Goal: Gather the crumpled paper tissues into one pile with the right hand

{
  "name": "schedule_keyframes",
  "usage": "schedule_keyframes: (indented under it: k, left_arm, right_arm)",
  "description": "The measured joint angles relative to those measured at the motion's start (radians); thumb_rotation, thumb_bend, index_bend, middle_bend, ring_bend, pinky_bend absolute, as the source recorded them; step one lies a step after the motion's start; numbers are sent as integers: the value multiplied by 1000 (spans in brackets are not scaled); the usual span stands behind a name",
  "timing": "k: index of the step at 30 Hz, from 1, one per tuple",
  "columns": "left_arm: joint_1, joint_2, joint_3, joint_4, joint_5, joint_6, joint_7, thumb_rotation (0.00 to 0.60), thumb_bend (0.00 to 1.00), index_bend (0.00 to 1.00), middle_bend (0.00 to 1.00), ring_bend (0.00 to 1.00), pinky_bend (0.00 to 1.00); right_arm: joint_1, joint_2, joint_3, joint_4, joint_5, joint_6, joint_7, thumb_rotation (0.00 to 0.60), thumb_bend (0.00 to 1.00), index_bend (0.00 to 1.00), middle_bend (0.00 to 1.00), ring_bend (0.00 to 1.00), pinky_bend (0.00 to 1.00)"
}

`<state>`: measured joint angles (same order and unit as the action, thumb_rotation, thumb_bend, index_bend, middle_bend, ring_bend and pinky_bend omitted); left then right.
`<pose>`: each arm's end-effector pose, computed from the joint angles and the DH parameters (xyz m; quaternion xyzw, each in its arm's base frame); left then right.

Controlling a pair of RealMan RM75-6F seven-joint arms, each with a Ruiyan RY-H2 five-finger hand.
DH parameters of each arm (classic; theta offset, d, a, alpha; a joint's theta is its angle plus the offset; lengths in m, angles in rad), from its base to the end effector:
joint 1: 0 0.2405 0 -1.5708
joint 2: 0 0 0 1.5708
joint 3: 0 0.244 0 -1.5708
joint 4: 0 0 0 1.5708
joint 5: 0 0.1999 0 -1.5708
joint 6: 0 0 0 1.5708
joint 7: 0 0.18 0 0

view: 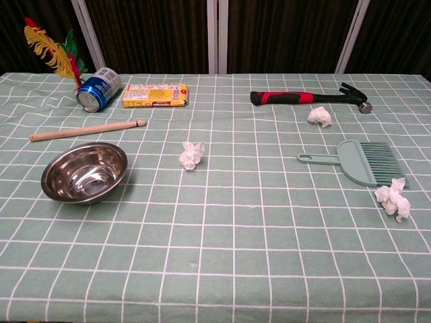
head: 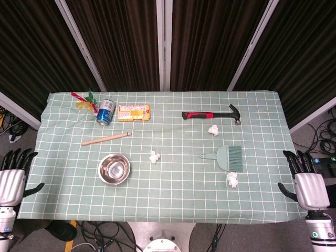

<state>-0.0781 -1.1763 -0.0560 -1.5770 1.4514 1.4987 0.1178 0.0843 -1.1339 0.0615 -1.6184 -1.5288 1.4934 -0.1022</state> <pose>-0.3059 0.2144 0.1549 -0.5916 -0.3677 -0.3552 0.6234 -0.2871 -0.2171 0.1591 0.6137 -0.3513 0.3769 0.5983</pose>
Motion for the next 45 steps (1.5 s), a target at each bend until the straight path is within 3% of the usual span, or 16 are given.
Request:
schedule_keyframes:
  k: [12, 21, 25, 32, 38, 45]
  left_arm:
    - [1, 4, 4, -5, 4, 0, -3, 600, 0, 162, 101, 42, 56]
    - [4, 0, 6, 4, 22, 12, -15, 600, 0, 162, 101, 42, 56]
    - [9, 3, 8, 5, 22, 16, -23, 600, 0, 162, 101, 42, 56]
    - [14, 5, 11, 6, 21, 16, -34, 600, 0, 162, 101, 41, 57]
    - [15, 5, 13, 10, 17, 10, -44, 600, 0, 162, 101, 42, 57]
    - [14, 0, 13, 21, 15, 2, -56, 600, 0, 162, 101, 42, 57]
  right_arm:
    - [12, 5, -7, -8, -20, -16, 33, 600, 149, 7, 171, 0, 0]
    - [140, -26, 24, -4, -16, -189, 44, 600, 244, 243, 344, 28, 7]
    - [230, -87, 53, 30, 28, -324, 47, 600, 244, 263, 365, 28, 9]
    - [393, -276, 100, 170, 170, -538, -33, 600, 207, 320, 391, 28, 9]
    - [479, -424, 116, 323, 250, -605, -136, 600, 208, 329, 380, 28, 9]
    - [528, -515, 121, 420, 286, -611, -202, 600, 214, 351, 400, 28, 9]
